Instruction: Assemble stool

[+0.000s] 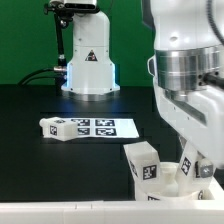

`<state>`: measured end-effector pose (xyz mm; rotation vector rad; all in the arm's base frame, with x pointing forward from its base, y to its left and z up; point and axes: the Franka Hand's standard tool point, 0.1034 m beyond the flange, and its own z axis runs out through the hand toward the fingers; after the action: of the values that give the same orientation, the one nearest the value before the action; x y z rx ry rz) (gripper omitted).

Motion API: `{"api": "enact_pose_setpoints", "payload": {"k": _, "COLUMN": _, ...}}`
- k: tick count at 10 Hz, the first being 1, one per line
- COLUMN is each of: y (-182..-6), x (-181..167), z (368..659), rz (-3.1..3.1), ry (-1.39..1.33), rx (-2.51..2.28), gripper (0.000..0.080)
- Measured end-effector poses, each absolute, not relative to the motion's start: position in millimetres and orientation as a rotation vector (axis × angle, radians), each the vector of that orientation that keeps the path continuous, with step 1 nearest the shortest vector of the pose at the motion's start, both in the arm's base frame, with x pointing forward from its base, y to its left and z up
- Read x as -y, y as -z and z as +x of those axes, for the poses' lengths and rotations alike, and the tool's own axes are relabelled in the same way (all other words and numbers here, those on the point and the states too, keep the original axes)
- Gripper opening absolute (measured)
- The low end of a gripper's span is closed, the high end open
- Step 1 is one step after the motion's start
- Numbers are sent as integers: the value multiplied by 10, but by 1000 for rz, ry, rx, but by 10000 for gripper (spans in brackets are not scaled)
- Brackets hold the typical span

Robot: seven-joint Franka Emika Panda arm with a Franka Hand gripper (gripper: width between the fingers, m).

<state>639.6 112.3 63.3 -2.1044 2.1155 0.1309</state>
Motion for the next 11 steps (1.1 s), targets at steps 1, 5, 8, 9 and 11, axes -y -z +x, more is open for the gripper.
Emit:
{"api": "enact_pose_setpoints", "payload": {"k": 1, "y": -622, "x": -1133, "z": 6387, "rz": -2062, "ry": -136, "rx": -2162, "gripper": 328}}
{"api": "enact_pose_setpoints", "payload": {"k": 5, "y": -652, "x": -1162, "z": 6368, "rz": -2189, "ry": -139, "rx": -2042, "gripper": 585}}
{"api": "enact_pose_setpoints", "payload": {"k": 8, "y": -1040, "x": -1109, "z": 6486, "rz": -2554, "ry": -42, "rx": -1465, "gripper": 647}}
{"api": "enact_pose_setpoints", "payload": {"k": 9, "y": -1052, "x": -1111, "z": 6474, "rz": -2634, "ry": -23, "rx": -1324, "gripper": 647}}
{"api": "enact_pose_setpoints", "payload": {"k": 11, "y": -1027, "x": -1093, "z": 6470, "rz": -2683, "ry": -15, "rx": -1229, "gripper": 649}}
